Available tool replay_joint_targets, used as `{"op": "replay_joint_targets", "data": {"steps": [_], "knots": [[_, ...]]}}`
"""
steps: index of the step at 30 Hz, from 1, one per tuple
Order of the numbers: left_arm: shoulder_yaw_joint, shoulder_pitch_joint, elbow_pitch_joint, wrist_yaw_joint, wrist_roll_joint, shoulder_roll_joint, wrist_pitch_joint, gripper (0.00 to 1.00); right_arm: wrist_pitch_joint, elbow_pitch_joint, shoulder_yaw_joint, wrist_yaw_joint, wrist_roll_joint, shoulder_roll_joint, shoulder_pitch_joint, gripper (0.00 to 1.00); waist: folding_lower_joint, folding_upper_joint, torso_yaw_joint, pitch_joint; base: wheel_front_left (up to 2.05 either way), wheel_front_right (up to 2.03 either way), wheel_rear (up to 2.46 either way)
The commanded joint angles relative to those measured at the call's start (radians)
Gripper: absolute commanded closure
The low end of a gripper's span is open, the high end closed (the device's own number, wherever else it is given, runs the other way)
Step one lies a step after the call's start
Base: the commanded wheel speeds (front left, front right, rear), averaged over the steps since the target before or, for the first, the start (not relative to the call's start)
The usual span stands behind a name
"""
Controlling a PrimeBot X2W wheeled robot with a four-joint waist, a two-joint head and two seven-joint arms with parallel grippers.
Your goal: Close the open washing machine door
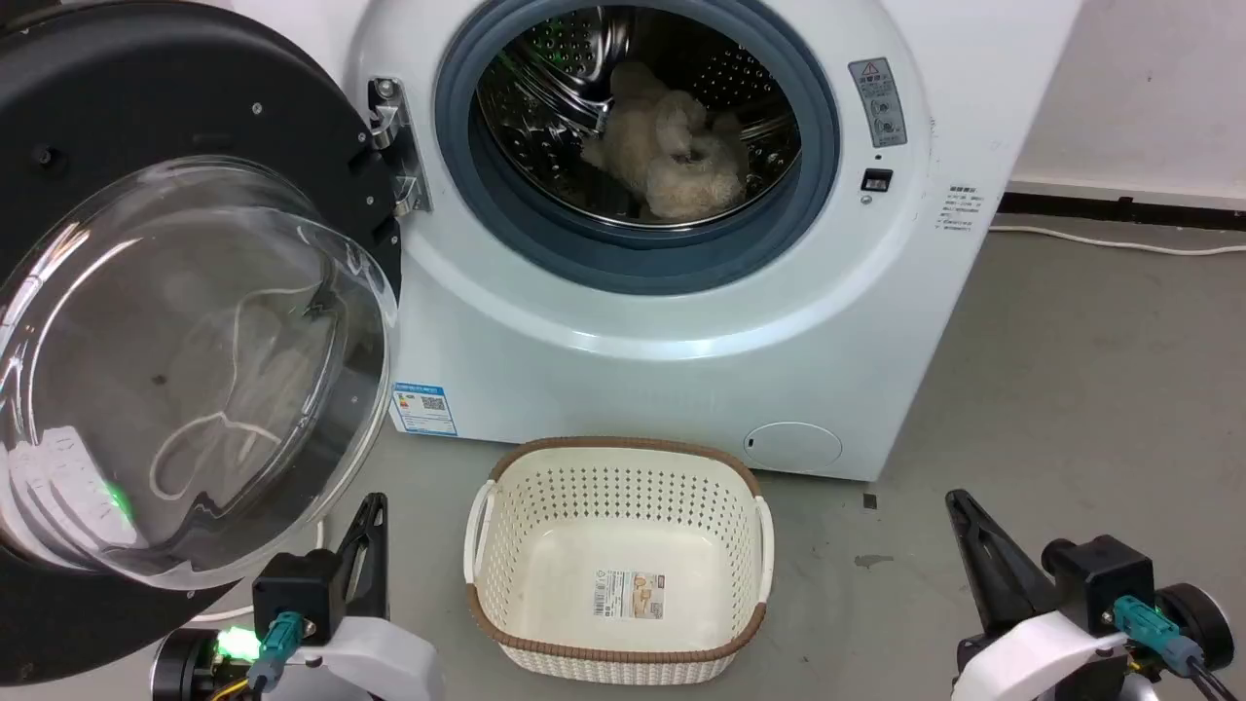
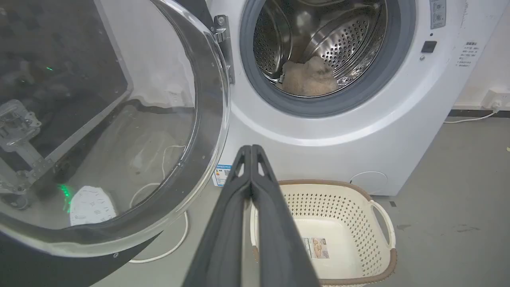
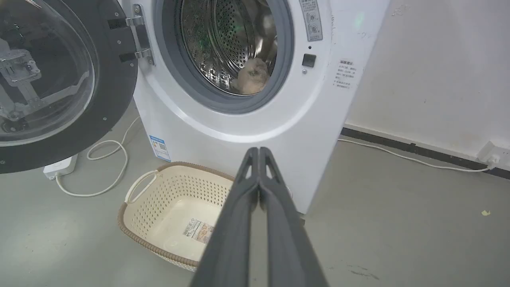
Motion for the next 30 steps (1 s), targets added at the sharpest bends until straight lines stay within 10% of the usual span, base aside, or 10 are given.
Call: {"op": "replay_joint_targets", "data": {"steps": [1, 30], "knots": [[0.001, -0.010, -0.003, -0.003, 0.002, -0.001, 0.000, 1.00, 0.000, -0.004, 0.000, 0.001, -0.003, 0.003, -0.010, 1.00, 0.0000, 0.0000, 0.000, 0.000, 0.00, 0.00, 0.00], [0.001, -0.014, -0.004, -0.004, 0.002, -0.001, 0.000, 1.00, 0.000, -0.006, 0.000, 0.001, -0.005, 0.004, -0.013, 1.00, 0.0000, 0.0000, 0.000, 0.000, 0.00, 0.00, 0.00]]}}
